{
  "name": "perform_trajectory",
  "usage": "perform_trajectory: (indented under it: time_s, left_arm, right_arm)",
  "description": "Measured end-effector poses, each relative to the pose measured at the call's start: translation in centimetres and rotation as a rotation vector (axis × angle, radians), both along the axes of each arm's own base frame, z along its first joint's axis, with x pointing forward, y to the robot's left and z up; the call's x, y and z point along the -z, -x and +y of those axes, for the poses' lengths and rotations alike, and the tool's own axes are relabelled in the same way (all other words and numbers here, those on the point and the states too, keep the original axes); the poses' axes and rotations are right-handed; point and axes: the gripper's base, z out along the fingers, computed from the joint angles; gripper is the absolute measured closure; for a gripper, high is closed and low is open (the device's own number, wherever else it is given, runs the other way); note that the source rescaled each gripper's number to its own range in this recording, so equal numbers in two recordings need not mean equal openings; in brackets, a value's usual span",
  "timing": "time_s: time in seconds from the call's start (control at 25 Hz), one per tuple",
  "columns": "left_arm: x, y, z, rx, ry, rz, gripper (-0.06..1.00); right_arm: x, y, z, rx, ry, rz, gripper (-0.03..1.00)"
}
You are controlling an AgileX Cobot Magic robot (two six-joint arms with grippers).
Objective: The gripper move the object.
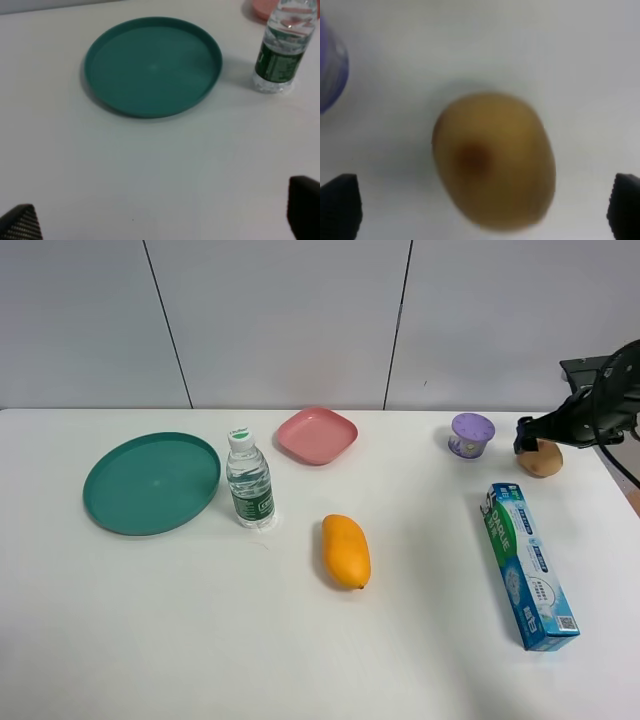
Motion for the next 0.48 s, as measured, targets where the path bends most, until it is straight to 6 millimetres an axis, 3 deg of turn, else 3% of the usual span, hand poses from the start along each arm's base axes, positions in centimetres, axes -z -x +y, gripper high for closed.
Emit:
perform_trajectory:
  time_s: [0.48]
  left_arm:
    - [0.0, 0.0, 0.0, 0.0, 0.0, 0.0, -0.06]
  right_arm:
    - [-7.9, 5.2, 0.8, -0.021, 0.009, 0.196, -0.03]
